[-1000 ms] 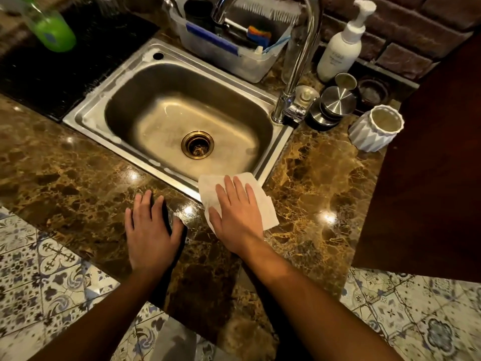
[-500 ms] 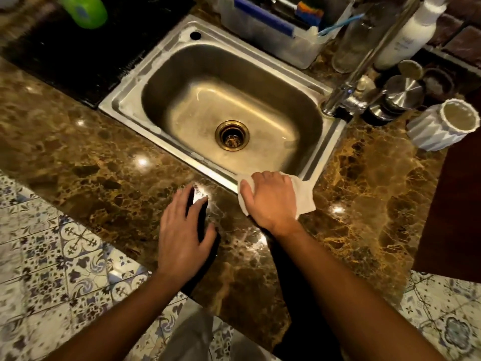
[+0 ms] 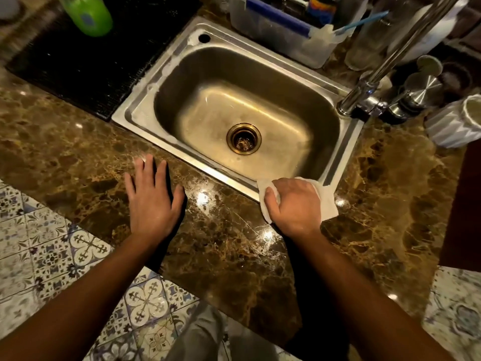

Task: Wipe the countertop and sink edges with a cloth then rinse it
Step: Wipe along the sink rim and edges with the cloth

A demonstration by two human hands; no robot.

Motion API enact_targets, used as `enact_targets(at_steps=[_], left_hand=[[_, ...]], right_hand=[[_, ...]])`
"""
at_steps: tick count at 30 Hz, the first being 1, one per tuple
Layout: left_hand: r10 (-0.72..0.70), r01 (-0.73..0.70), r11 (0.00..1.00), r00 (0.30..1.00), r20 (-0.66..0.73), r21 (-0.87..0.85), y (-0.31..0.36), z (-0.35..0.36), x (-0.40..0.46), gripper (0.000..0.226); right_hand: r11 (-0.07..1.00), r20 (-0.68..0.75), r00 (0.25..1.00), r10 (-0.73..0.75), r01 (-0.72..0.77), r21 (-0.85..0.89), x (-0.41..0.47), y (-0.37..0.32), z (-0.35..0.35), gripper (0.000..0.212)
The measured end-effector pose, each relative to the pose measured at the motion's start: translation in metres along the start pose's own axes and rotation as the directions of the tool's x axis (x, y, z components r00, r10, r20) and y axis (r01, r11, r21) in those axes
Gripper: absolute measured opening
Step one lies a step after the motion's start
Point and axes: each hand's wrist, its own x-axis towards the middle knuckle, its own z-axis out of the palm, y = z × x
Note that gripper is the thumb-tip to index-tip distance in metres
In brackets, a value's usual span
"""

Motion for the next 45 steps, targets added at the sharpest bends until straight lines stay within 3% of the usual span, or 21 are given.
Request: enact_targets(at_steps=[6,17,23,30,45], left_hand=[[-0.028,0.029,0.998,0.999,-0.021,0.053,0.007,-0.002,-0.002,0.073],[-0.050,0.054,0.997,0.997,-0.065,0.050,0.010,0.000,-0.004,0.069],[-0.052,0.054,0.998,0.997,-0.059,0.039,0.007,0.000,-0.002,0.071],[-0.020,0.021,1.000,0.999,-0.043,0.023,0.001,0.000,0.000,0.068],[0.050,-0.050,0.999,0.998,-0.033,0.001,-0.009,-0.001,0.002,0.065]], right_hand=[[0.999,0.096,0.995,0.005,-0.002,-0.033,0.004,0.001,0.000,0.056],[0.987,0.039,0.987,-0.158,0.157,0.032,-0.025,0.018,0.002,0.054],[0.993,0.081,0.990,-0.114,0.116,-0.017,-0.046,0.023,-0.002,0.057],[0.999,-0.006,1.000,-0.025,0.025,-0.037,-0.036,-0.010,0.012,0.056],[0.994,-0.050,0.993,-0.109,0.108,-0.016,0.044,-0.119,0.039,0.052]])
